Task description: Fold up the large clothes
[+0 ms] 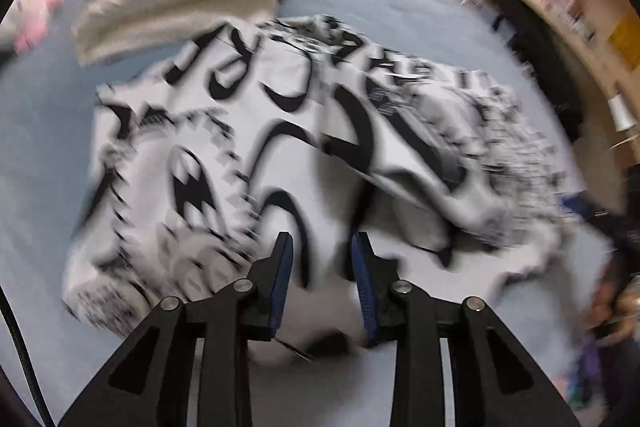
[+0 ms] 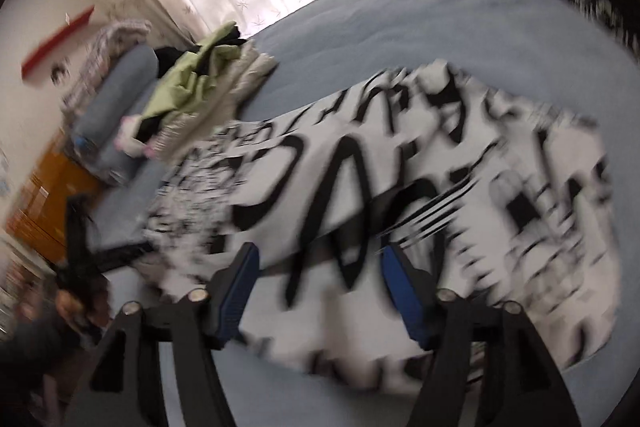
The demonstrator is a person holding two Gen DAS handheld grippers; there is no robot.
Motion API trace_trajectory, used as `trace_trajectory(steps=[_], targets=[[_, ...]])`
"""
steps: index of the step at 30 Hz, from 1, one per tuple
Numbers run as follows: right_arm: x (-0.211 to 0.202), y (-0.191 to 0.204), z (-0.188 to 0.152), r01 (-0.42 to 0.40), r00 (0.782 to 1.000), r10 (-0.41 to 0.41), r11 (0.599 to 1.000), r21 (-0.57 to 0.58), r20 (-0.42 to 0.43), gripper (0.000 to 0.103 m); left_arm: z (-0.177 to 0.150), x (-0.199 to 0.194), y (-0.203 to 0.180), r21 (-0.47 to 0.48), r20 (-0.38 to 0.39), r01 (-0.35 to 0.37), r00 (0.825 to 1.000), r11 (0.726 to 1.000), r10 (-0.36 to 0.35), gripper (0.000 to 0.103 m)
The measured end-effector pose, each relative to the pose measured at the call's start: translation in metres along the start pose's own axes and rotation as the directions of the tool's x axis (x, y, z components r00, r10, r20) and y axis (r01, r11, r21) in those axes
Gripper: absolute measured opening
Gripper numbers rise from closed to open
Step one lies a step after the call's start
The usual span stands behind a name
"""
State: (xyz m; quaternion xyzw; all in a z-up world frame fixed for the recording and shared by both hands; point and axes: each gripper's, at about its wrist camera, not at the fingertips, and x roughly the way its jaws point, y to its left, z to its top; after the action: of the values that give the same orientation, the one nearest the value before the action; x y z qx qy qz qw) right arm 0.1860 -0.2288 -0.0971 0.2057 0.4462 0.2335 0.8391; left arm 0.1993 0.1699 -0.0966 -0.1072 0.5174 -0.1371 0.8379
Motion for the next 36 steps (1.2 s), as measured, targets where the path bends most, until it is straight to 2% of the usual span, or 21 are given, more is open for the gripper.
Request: trace_trajectory(steps=[2,6,8,11,12,13,14,20,24,26,30,34,36], targets=[[0.015,0.0,-0.002,-0.065,0.997,0.068,0.994,0.092,-0.022,0.066,-0.01,-0.005,-0.005,-0.015,-0.003,0.06,0.998,0.998,-0.06,0.031],[0.05,0.0,-0.003,-0.117,0.989,0.133,0.969,0.216,-0.063,0.066,-0.026,-0.012,-0.029,-0.012,-0.015,0.127,0.992,0.992,-0.127,0.031],[0.062,0.003,-0.005,-0.16,0.984,0.176,0.954,0.255,-0.041,0.066,-0.026,-0.012,-0.039,0.0,-0.014,0.146,0.989,0.989,-0.146,0.031],[0.063,0.015,-0.003,-0.238,0.971,0.231,0.938,0.251,0.056,0.066,-0.027,-0.015,-0.051,0.028,-0.017,0.169,0.986,0.985,-0.169,0.031],[0.062,0.02,-0.001,-0.245,0.969,0.237,0.94,0.238,0.065,0.055,-0.026,-0.016,-0.053,0.035,-0.018,0.179,0.984,0.983,-0.178,0.031],[0.062,0.025,0.003,-0.248,0.969,0.239,0.943,0.222,0.066,0.026,-0.027,-0.017,-0.057,0.041,-0.018,0.199,0.98,0.979,-0.198,0.031],[0.06,0.031,0.008,-0.256,0.967,0.248,0.942,0.218,0.065,0.015,-0.028,-0.02,-0.06,0.046,-0.016,0.211,0.977,0.976,-0.21,0.031],[0.026,0.039,0.041,-0.359,0.928,0.316,0.898,0.254,0.195,0.009,-0.023,-0.009,-0.077,0.075,-0.013,0.284,0.959,0.956,-0.284,0.031],[0.009,0.041,0.057,-0.386,0.913,0.334,0.892,0.235,0.233,0.008,-0.017,0.004,-0.087,0.085,-0.008,0.331,0.943,0.94,-0.332,0.031],[0.005,0.041,0.06,-0.394,0.909,0.34,0.889,0.234,0.24,0.007,-0.011,0.016,-0.089,0.093,-0.009,0.323,0.946,0.942,-0.323,0.031],[0.002,0.04,0.058,-0.401,0.906,0.347,0.887,0.23,0.243,0.005,0.008,0.04,-0.078,0.073,0.021,0.249,0.968,0.966,-0.251,0.031],[0.002,0.034,0.048,-0.382,0.915,0.335,0.899,0.215,0.223,0.004,0.036,0.043,-0.056,0.029,0.126,0.129,0.983,0.991,-0.131,0.031],[0.006,0.032,0.04,-0.358,0.926,0.32,0.912,0.201,0.198,0.004,0.051,0.04,-0.045,0.034,0.198,0.019,0.98,0.999,-0.025,0.031]])
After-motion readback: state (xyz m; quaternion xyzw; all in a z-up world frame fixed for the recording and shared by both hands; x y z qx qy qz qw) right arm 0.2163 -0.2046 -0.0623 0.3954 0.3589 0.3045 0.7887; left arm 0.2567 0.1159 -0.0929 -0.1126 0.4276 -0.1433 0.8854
